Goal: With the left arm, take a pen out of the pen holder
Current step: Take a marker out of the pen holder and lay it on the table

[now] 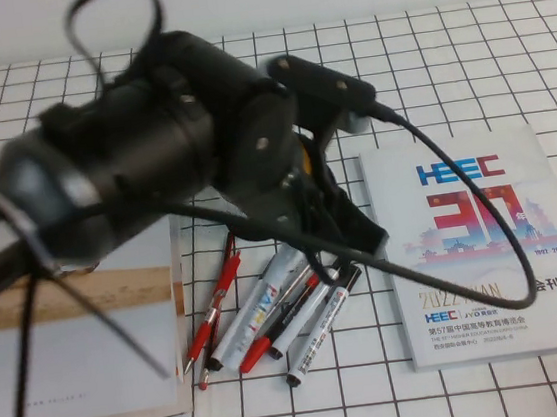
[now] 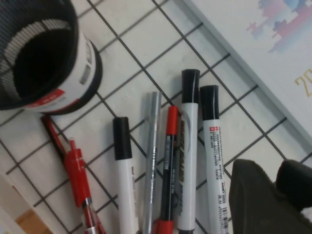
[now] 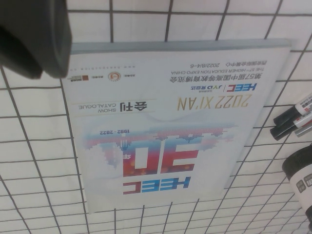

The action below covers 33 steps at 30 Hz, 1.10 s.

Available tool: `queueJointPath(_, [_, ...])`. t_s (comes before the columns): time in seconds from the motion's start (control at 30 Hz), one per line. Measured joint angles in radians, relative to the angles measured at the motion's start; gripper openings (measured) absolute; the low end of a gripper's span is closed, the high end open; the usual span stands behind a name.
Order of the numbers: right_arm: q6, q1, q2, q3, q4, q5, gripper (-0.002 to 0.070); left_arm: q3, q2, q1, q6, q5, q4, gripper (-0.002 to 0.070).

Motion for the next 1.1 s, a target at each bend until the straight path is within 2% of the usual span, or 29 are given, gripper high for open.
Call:
queueJointPath(0.37, [0.0,0.0,0.0,0.0,0.0,0.0,-0.0014,-0.219,0.258,-0.02,0.008,0.099,-0.155,0.0074])
queueJointPath(0.53, [0.0,0.0,0.0,0.0,0.0,0.0,-0.0014,-0.308,0.348,-0.02,0.005,0.137,-0.172,0.0074])
queueJointPath(0.83, [0.0,0.0,0.0,0.0,0.0,0.0,-0.0014,-0.333,0.461,-0.02,0.002,0.161,-0.233,0.0074])
queueJointPath(1.1, [0.0,0.0,0.0,0.0,0.0,0.0,-0.0014,-0.333,0.506,0.01,0.002,0.085,-0.231,0.0074])
